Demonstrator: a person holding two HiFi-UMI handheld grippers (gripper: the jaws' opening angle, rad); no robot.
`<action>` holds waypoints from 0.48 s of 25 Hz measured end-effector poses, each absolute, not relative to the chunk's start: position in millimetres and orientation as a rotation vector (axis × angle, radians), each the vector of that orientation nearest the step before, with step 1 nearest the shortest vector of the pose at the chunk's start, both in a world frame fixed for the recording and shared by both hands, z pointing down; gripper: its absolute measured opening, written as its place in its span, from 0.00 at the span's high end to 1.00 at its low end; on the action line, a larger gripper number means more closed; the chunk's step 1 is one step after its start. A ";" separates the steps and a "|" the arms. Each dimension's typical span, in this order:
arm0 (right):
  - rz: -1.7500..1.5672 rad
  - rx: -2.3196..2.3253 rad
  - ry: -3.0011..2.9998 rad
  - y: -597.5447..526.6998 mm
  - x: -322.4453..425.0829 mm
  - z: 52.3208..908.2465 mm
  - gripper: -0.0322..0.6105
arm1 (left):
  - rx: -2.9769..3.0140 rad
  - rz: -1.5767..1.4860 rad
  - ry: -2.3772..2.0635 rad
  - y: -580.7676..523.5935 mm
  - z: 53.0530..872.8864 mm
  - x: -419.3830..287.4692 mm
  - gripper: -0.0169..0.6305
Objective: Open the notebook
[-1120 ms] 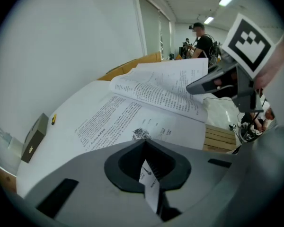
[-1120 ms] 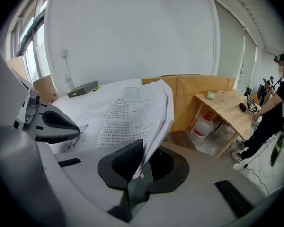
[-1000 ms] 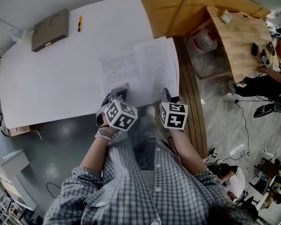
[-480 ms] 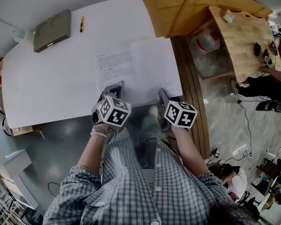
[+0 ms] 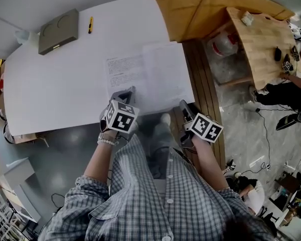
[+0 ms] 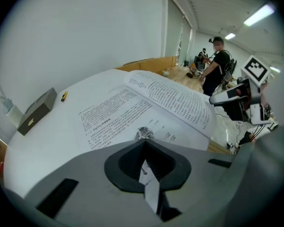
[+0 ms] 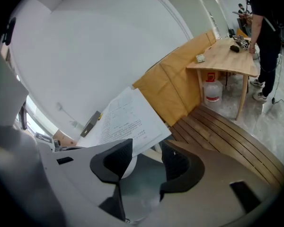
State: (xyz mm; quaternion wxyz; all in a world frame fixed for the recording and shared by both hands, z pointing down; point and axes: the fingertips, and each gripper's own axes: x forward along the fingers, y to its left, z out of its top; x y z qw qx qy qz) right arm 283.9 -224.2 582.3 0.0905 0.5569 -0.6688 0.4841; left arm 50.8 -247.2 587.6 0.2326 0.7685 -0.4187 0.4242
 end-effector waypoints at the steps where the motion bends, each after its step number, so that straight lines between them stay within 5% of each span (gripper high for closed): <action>1: 1.435 1.679 -1.965 -221.5 290.8 583.3 0.68 | 2.111 1.159 -1.153 -247.1 587.4 51.1 0.96; 10: 1.280 1.780 -1.924 -216.8 327.9 564.8 0.69 | 2.090 1.110 -1.147 -246.9 588.1 52.4 0.96; 12: 1.197 1.779 -1.970 -223.1 324.8 550.7 0.79 | 2.105 1.085 -1.146 -245.9 582.9 52.1 0.96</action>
